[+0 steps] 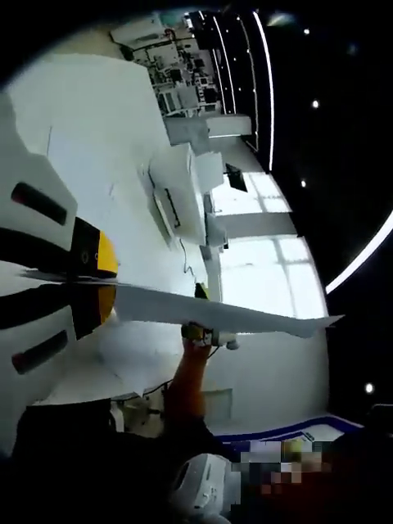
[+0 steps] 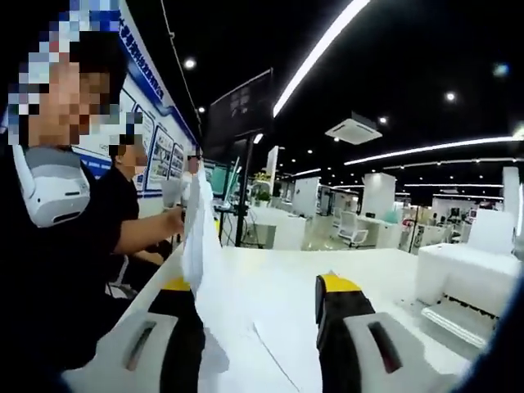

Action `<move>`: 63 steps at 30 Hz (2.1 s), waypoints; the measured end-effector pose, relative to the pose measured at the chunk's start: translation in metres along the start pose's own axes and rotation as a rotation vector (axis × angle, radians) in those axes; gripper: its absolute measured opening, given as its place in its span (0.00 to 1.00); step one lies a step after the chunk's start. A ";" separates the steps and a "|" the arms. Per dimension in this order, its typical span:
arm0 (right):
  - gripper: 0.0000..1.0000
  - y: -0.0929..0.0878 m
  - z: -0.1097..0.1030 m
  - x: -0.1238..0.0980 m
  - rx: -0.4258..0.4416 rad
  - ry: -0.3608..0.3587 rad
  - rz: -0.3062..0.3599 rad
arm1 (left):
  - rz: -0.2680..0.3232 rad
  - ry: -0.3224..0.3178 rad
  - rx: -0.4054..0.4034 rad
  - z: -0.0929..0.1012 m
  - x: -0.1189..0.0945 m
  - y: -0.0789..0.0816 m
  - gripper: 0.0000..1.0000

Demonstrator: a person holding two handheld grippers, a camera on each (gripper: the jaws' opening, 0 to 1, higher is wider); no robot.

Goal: Organize the stack of printing papers by aligning and flattening the scattered papers on the table

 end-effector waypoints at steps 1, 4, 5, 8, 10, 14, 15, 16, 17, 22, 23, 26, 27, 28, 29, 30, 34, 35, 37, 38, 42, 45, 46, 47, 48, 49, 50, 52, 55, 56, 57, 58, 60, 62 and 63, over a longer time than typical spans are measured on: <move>0.40 0.000 0.000 0.000 0.006 0.002 0.003 | 0.008 -0.008 -0.011 0.001 0.000 0.000 0.06; 0.07 0.004 -0.005 -0.003 0.008 0.041 0.019 | 0.028 -0.033 -0.051 0.004 0.004 -0.002 0.06; 0.00 0.006 -0.007 -0.004 0.002 0.049 0.024 | 0.049 -0.059 -0.091 0.007 0.007 -0.002 0.06; 0.00 0.016 -0.008 -0.006 0.021 0.049 0.028 | 0.046 -0.079 -0.170 0.007 0.010 -0.007 0.06; 0.00 0.019 -0.010 -0.007 0.053 0.048 0.015 | 0.043 -0.080 -0.187 0.007 0.013 -0.010 0.06; 0.00 0.020 -0.012 -0.007 0.075 0.037 -0.010 | 0.018 -0.057 -0.140 0.011 0.019 -0.014 0.07; 0.00 0.020 -0.013 -0.007 0.075 0.037 -0.011 | 0.010 -0.047 -0.119 0.012 0.020 -0.015 0.07; 0.00 0.020 -0.014 -0.007 0.070 0.037 -0.011 | 0.009 -0.044 -0.111 0.014 0.022 -0.015 0.08; 0.00 0.020 -0.015 -0.008 0.068 0.038 -0.011 | 0.009 -0.041 -0.106 0.015 0.023 -0.015 0.11; 0.00 0.018 -0.018 -0.009 0.069 0.068 -0.008 | 0.037 -0.037 -0.078 0.013 0.023 -0.014 0.21; 0.00 0.016 -0.019 -0.009 0.074 0.070 -0.013 | 0.039 -0.034 -0.076 0.012 0.022 -0.014 0.22; 0.00 0.010 -0.020 -0.010 0.100 0.080 -0.022 | 0.046 -0.035 -0.076 0.012 0.021 -0.011 0.20; 0.00 0.009 -0.020 -0.010 0.108 0.085 -0.021 | 0.049 -0.045 -0.073 0.013 0.020 -0.009 0.13; 0.00 0.010 -0.021 -0.010 0.111 0.088 -0.019 | 0.048 -0.057 -0.063 0.015 0.020 -0.007 0.07; 0.00 0.010 -0.021 -0.011 0.114 0.090 -0.015 | 0.052 -0.050 -0.053 0.015 0.019 -0.004 0.07; 0.00 0.011 -0.021 -0.011 0.117 0.090 -0.012 | 0.053 -0.042 -0.049 0.015 0.019 -0.001 0.07; 0.00 0.018 -0.021 -0.015 0.115 0.084 0.017 | 0.039 -0.028 -0.042 0.019 0.020 0.015 0.07; 0.00 0.019 -0.021 -0.015 0.120 0.082 0.023 | 0.038 -0.024 -0.040 0.019 0.020 0.018 0.07; 0.00 0.018 -0.021 -0.016 0.133 0.080 0.026 | 0.017 -0.007 -0.064 0.019 0.022 0.021 0.07; 0.00 0.017 -0.021 -0.016 0.136 0.078 0.025 | 0.007 0.001 -0.074 0.019 0.023 0.022 0.07; 0.00 0.005 -0.022 -0.017 0.135 0.075 0.008 | -0.030 0.023 -0.064 0.019 0.028 0.014 0.07; 0.14 -0.002 -0.023 -0.015 0.117 0.058 -0.008 | -0.041 0.026 -0.060 0.018 0.032 0.008 0.20; 0.21 -0.002 -0.022 -0.015 0.114 0.053 -0.009 | -0.041 0.027 -0.060 0.018 0.033 0.006 0.27; 0.23 -0.003 -0.022 -0.014 0.110 0.049 -0.010 | -0.042 0.028 -0.061 0.018 0.035 0.005 0.29; 0.21 -0.003 -0.022 -0.014 0.107 0.045 -0.012 | -0.043 0.029 -0.061 0.018 0.036 0.004 0.28; 0.19 -0.002 -0.022 -0.014 0.106 0.057 -0.006 | -0.042 0.023 -0.054 0.019 0.037 0.004 0.28; 0.19 -0.001 -0.021 -0.014 0.106 0.058 -0.004 | -0.039 0.019 -0.047 0.020 0.037 0.005 0.29; 0.19 0.000 -0.021 -0.014 0.093 0.055 -0.003 | -0.032 0.014 -0.037 0.019 0.038 0.006 0.29; 0.18 0.000 -0.019 -0.014 0.092 0.055 -0.005 | -0.034 0.012 -0.034 0.019 0.038 0.007 0.27; 0.16 0.000 -0.018 -0.014 0.091 0.056 -0.008 | -0.035 0.006 -0.033 0.019 0.038 0.006 0.25; 0.12 -0.001 -0.019 -0.013 0.085 0.055 -0.014 | -0.037 -0.001 -0.033 0.019 0.039 0.006 0.22; 0.05 -0.002 -0.019 -0.013 0.072 0.059 -0.022 | -0.041 -0.016 -0.029 0.019 0.039 0.005 0.13; 0.00 -0.003 -0.021 -0.012 0.074 0.079 -0.027 | -0.045 -0.084 -0.037 0.026 0.039 0.004 0.07; 0.00 0.001 -0.022 -0.011 0.080 0.087 -0.031 | -0.038 -0.092 -0.061 0.027 0.038 0.006 0.06; 0.00 0.003 -0.023 -0.011 0.086 0.093 -0.030 | -0.033 -0.099 -0.081 0.028 0.036 0.008 0.06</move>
Point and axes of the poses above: the point that each gripper's makers call its tool centre point, and the gripper's own axes: x roughly forward along the fingers, z roughly to its right, y roughly out of its top, the point moved 8 cm from there along -x, roughly backward along the fingers, and after that the axes turned 1 degree about -z, right-handed, at the moved point
